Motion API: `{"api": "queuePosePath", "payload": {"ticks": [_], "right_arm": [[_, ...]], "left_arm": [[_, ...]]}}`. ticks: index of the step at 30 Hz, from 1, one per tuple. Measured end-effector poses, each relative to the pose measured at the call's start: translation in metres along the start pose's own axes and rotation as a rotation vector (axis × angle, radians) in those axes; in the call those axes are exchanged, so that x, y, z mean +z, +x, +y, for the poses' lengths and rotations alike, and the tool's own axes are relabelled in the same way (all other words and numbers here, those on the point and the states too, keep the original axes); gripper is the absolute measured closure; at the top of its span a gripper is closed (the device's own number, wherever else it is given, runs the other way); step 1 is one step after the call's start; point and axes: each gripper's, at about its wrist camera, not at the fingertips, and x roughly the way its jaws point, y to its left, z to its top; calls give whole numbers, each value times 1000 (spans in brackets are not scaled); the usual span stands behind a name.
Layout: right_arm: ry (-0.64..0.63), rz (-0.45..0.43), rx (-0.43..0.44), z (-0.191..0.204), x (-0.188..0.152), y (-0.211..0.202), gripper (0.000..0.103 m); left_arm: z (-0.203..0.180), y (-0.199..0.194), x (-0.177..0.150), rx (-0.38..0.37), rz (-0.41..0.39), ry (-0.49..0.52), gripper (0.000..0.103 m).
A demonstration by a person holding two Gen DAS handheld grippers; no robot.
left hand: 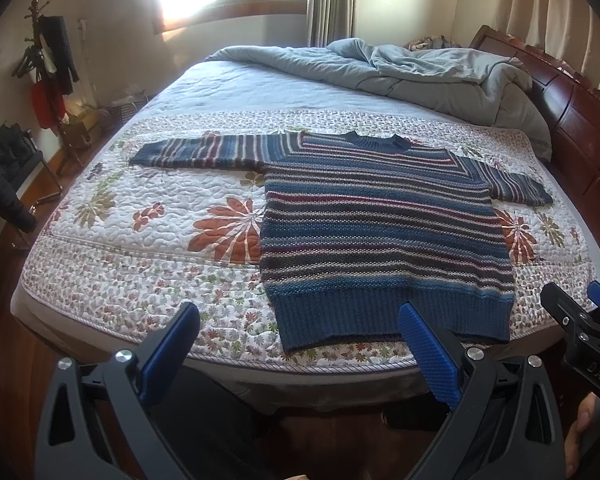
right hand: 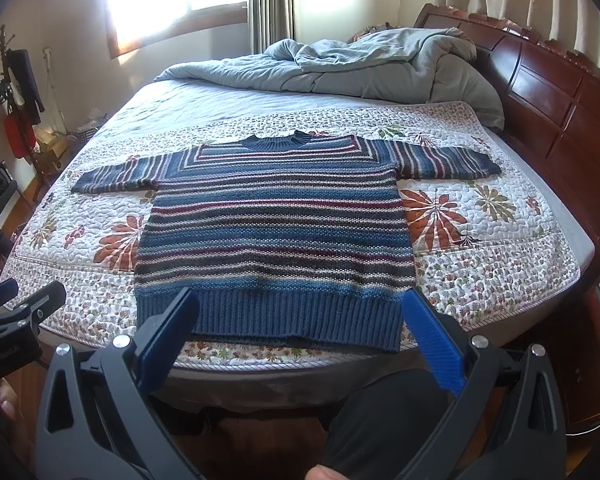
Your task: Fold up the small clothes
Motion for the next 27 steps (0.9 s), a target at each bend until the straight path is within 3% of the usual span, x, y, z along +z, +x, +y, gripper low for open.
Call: {"api": "queuePosePath", "payload": {"ticks": [6,8,11,12,16,20,25,26,27], "right_arm": [[-13,-2,-4,-4,6,16,2],[-18,-13,51,-12,14,27,2],[-12,-75,154,-43,31,46,2],[7,-91,163,-63,41,58,2],[63,-33,94,-136,77,111,2],[216,26,84,-233,106,167,2],[538,49,140,-390,136,255,5],[601,54,156,-416,138,271,13],[663,67,164,-442,140,288,35]], "left_arm": [[-14,19,6,-25,-8,43,4],[-21,34,10,-121,10,60,4],[-28,61,20,-369,43,28,4],[-33,68,26,-389,24,41,4],[-62,83,51,-271,-149,190,4],[-88,131,87,-366,-51,192,4],[-125,198,132,-331,-25,228,4],[-132,212,140,-340,-5,223,4],[-140,228,148,-360,20,216,4]]}}
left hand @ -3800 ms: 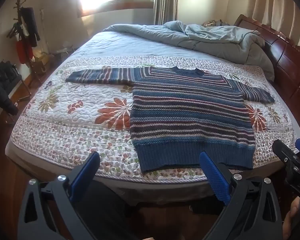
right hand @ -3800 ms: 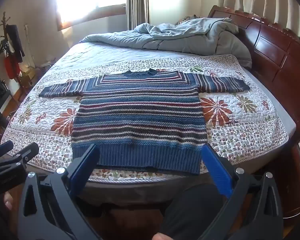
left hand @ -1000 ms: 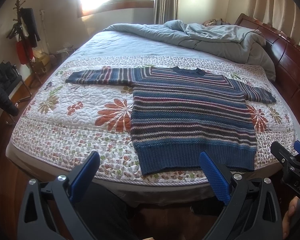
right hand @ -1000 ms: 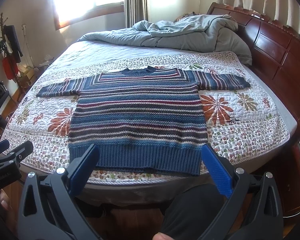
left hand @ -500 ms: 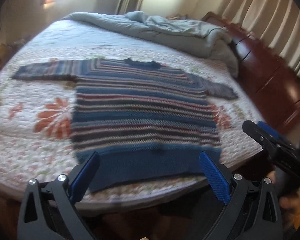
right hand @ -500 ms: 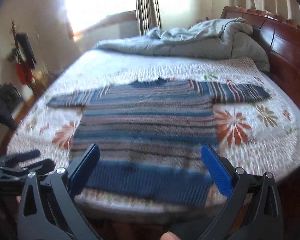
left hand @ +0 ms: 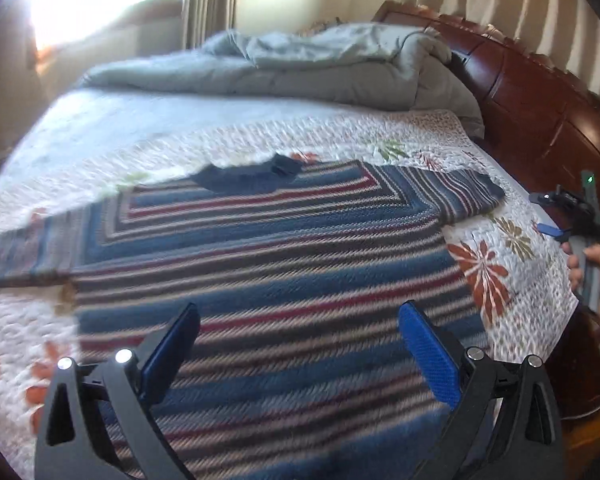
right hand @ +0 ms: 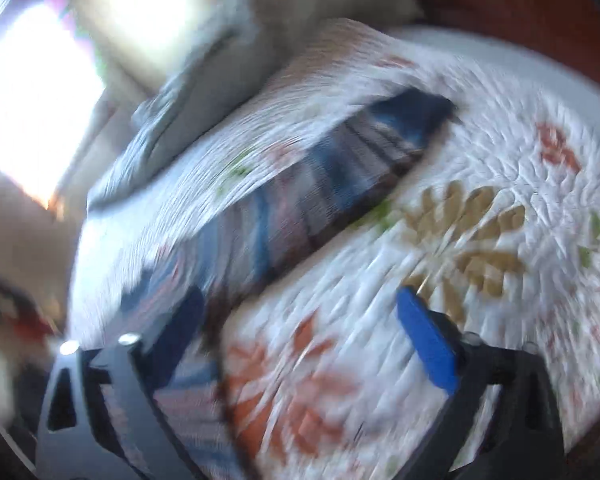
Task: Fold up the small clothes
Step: 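Grasp the cuff of one sweater sleeve with the right gripper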
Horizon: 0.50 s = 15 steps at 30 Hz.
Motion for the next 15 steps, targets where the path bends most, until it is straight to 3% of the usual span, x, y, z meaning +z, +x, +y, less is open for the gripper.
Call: {"api": "queuePosePath", "payload": {"ticks": [2,4,7,15], "right_arm": [[136,24,36,-45,38,28,58],[229,13,52,-78,67,50,58],[303,-32,58,-107,95,76,49],[360,-68,54,-138,140,121,49]], "left_arm": [[0,20,11,-29,20,-2,4],[-5,38,18,-63,34,13,4],[-10,61,22,-67,53,34,4],[-6,99,22,-26,88,46,4]]}}
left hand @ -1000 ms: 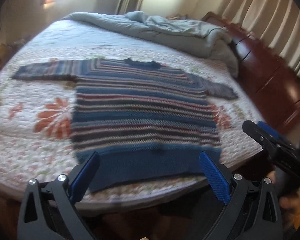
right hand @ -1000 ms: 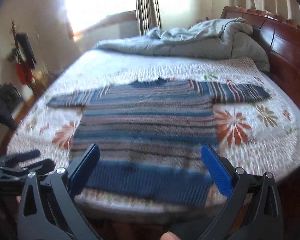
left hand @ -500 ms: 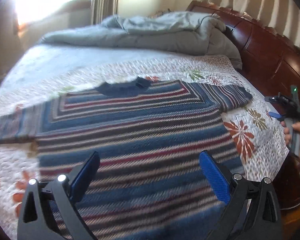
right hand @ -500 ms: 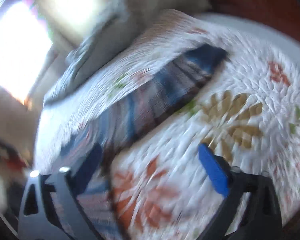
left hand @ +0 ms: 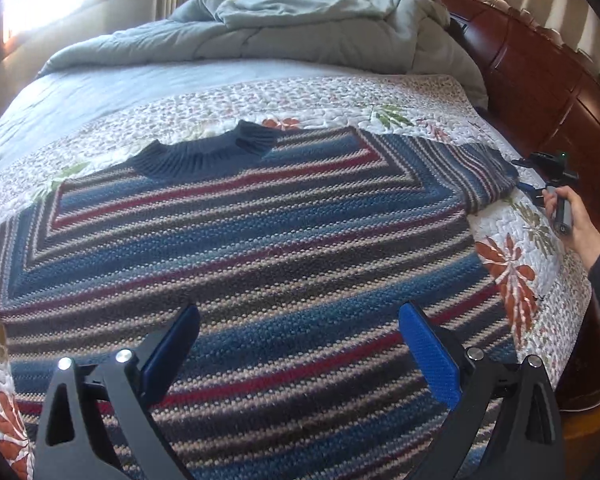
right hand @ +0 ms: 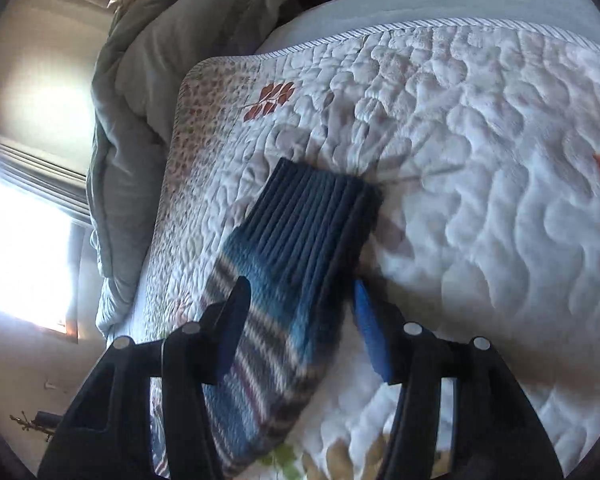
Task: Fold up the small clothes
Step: 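Grasp the cuff of one sweater sleeve with the right gripper, then carry the sleeve cuff across the sweater body toward the left gripper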
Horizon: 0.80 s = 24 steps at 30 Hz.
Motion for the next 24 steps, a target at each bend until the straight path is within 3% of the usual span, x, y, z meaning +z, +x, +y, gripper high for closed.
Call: {"api": "queuePosePath", "payload": {"ticks": [4,6,7,13,18,21,24], "right_arm": [[1,-6,-13,6,13,15,51],[-20,-9,-13,13,12,14,79],[-36,-9,-8,18,9,13,87],[-221,-53,3,89,-24,-8,91],[-464,-62,8,197,-91,-27,91],[-667,-52,4,273,-158,-29,91],[-903,-45,-16,338,-248,-21,91]], "left_arm": [[11,14,4,28,18,-20,4],[19,19,5,25,29,-51,4],[25,19,6,20,33,-70,4],[57,4,8,39,12,-132,4],[100,-21,6,-13,14,-238,4],[134,-41,4,-46,22,-297,4],[160,-57,6,-61,33,-322,4]]}}
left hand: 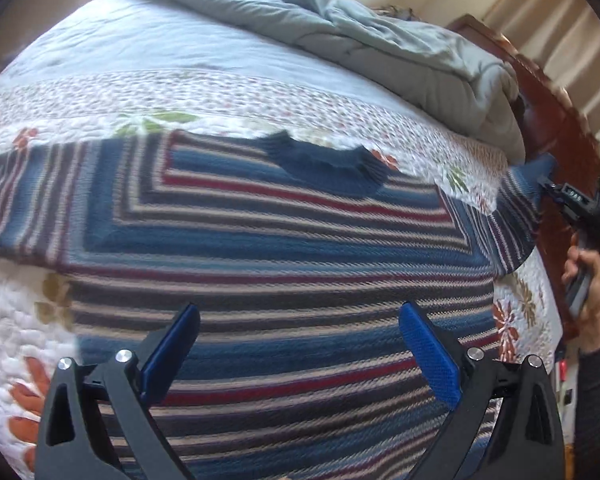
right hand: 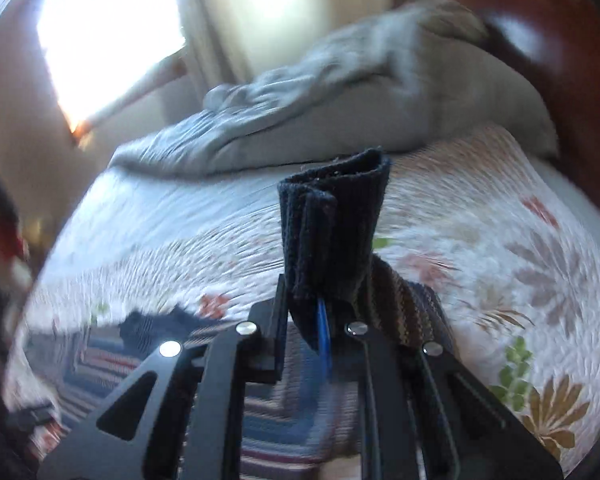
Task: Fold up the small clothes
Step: 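Carry the sleeve cuff across the sweater body toward the left gripper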
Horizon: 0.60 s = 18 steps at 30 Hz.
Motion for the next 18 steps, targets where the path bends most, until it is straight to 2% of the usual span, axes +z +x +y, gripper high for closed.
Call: {"api": "queuePosePath", "payload": {"ticks": [4,6,8,10,12,14,16,18], "right_arm": [[-231,59,22,142,-32,39,92],[-331,87,-10,194,-57,60,93],[-453,122,-63,243,-88,89,94],[-539,147,-110,274,-114,113,94],[-576,164,-144,285,-136,126,94],[-586,176,-167,294,-151,136,93],[-560,197,-150,291,-156,143,88],[-512,215,-98,291,-163,142,68]], "left_arm": [[26,-19,19,59,7,44,4],[35,-23,28,63,5,59,4],[43,-22,37,34,7,56,4],[52,-15,44,-27,24,26,4],[59,-6,50,-53,40,4,4],[65,2,57,-80,38,-15,4],[69,10,63,-115,31,-36,4],[71,18,67,-147,33,-57,4]]}}
